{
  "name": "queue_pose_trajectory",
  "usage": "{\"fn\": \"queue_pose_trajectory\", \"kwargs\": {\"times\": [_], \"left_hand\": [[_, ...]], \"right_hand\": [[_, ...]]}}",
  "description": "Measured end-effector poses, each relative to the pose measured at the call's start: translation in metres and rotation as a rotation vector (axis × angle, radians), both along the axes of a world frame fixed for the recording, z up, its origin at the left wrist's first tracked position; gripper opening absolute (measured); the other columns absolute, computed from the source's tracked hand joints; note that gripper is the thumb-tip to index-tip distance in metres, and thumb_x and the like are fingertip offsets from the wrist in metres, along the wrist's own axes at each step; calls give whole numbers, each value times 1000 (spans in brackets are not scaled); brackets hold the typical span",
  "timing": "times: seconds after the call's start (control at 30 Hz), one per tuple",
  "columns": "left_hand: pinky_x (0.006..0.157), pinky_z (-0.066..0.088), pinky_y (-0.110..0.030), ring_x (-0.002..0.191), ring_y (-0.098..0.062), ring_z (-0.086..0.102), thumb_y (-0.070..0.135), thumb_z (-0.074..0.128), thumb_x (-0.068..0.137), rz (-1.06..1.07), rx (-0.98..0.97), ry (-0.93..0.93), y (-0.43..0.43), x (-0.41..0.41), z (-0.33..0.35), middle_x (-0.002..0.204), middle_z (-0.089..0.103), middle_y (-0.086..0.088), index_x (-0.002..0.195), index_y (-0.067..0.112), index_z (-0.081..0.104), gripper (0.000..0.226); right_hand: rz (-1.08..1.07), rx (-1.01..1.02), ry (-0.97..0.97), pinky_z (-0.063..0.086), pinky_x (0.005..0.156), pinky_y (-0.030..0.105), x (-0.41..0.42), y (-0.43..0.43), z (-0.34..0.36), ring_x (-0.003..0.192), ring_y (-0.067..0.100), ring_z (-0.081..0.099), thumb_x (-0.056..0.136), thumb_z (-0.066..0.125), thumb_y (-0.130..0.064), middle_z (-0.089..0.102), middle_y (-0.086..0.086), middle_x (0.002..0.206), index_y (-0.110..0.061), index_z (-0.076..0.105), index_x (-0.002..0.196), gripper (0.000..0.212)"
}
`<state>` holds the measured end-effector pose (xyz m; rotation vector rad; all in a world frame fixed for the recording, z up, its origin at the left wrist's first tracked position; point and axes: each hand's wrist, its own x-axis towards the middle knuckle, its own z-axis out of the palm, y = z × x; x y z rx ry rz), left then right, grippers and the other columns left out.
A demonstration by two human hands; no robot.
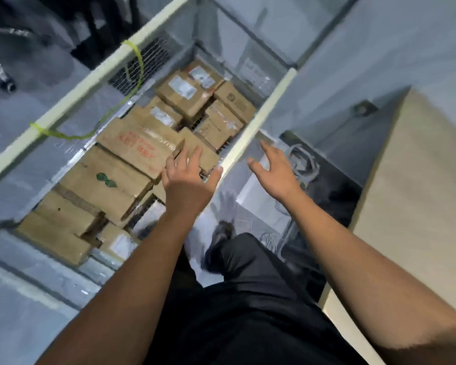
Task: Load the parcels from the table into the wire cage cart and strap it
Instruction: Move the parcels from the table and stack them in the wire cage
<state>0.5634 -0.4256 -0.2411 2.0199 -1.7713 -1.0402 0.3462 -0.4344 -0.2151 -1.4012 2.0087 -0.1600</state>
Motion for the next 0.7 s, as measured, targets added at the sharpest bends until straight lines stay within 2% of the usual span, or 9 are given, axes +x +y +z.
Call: {"fn": "queue_pose_trajectory", "kwargs": {"times": [0.07, 0.17, 0.27, 0.37, 0.5, 0.7], "left_hand": [[128, 8, -50, 158, -34, 11, 61, 53, 98, -121, 1, 42, 20, -24, 19, 171, 24, -2, 162, 31, 31, 74], [127, 9, -52, 158, -34, 9, 63, 49, 99, -347, -32, 38, 43, -66, 39, 172, 20, -2, 163, 33, 25, 75], [127, 10, -53, 158, -33, 9, 65, 49, 98, -573, -82, 22, 69, -122, 55, 172, 20, -2, 162, 34, 27, 75], [127, 9, -54, 158, -35, 9, 66, 49, 98, -804, -133, 34, 106, -191, 73, 172, 20, -2, 162, 33, 27, 76], [125, 16, -53, 155, -34, 19, 67, 49, 97, -1062, -234, 74, 185, -276, 99, 169, 28, -6, 160, 28, 33, 76], [127, 14, -52, 157, -30, 18, 66, 49, 98, -1324, -201, 210, 319, -344, 116, 169, 28, -5, 160, 29, 33, 74]], "right_hand": [[-178, -45, -2, 21, 124, 43, -29, 47, 14, 156, 25, 22, 101, 55, -55, 28, 4, 169, -32, 30, 163, 71], [-403, -79, 11, 25, 125, 45, -75, 117, 33, 153, 29, 29, 100, 59, -52, 34, 9, 166, -27, 36, 161, 69], [-591, -147, 52, 26, 124, 43, -121, 195, 53, 152, 31, 32, 101, 60, -47, 39, 12, 162, -21, 38, 160, 68], [-826, -255, 56, 23, 125, 45, -155, 287, 75, 153, 28, 29, 102, 57, -50, 37, 8, 163, -25, 37, 160, 66], [-1129, -351, 56, 25, 125, 49, -171, 418, 100, 154, 25, 28, 101, 56, -55, 35, 3, 165, -29, 35, 161, 68], [-1470, -437, 97, 27, 124, 44, -169, 574, 114, 153, 25, 29, 101, 56, -57, 35, 1, 164, -29, 34, 160, 69]]}}
